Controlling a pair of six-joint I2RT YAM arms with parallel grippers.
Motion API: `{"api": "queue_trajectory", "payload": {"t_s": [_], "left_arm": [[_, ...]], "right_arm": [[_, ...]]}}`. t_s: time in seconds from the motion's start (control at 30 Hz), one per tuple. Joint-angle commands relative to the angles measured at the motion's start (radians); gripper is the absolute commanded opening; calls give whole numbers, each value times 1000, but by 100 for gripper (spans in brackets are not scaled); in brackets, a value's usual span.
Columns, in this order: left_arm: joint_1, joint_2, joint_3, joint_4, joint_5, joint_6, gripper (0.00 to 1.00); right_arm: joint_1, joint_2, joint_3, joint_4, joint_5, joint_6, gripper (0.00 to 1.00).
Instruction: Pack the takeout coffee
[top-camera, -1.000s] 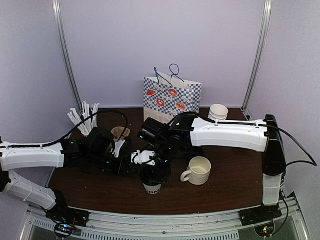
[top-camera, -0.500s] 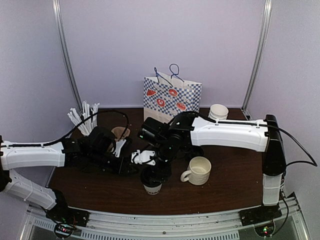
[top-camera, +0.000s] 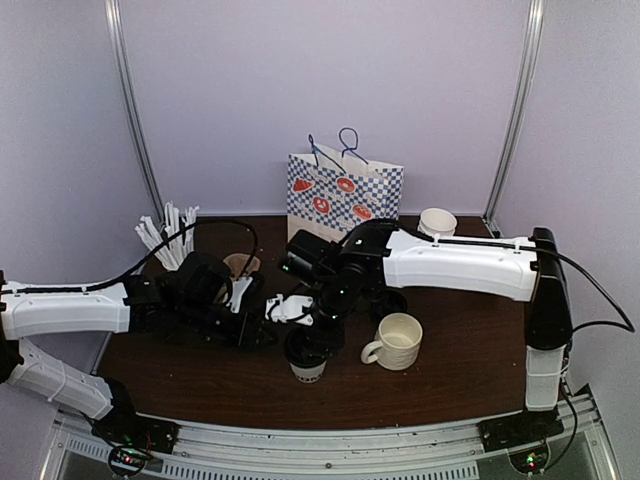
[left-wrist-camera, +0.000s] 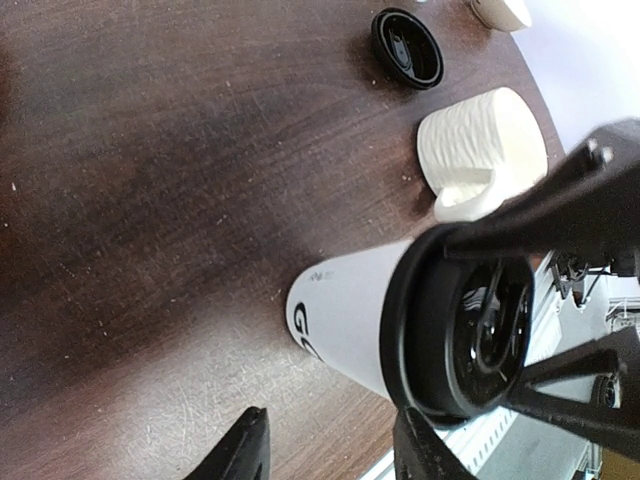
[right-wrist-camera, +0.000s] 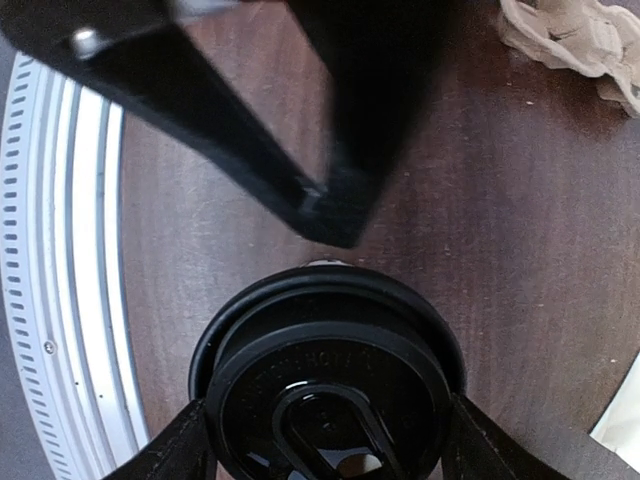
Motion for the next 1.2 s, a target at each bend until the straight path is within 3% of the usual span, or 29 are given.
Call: {"api": "queue_trajectory", "payload": {"t_s": [0.0, 0.47, 0.87, 1.17], "left_arm": [[-2, -5, 34, 4, -7, 13, 45], [-4, 25, 51, 5, 10, 13, 46], [-3, 75, 69, 24, 37, 22, 46], [-3, 105, 82, 36, 53, 30, 46]], "right_arm": [[-97, -67, 54, -19, 39, 0, 72], [-415, -180, 77, -48, 58, 5, 72], [-643, -419, -247, -49, 67, 35, 72], [-920, -537, -465, -92, 67, -2, 72]]}}
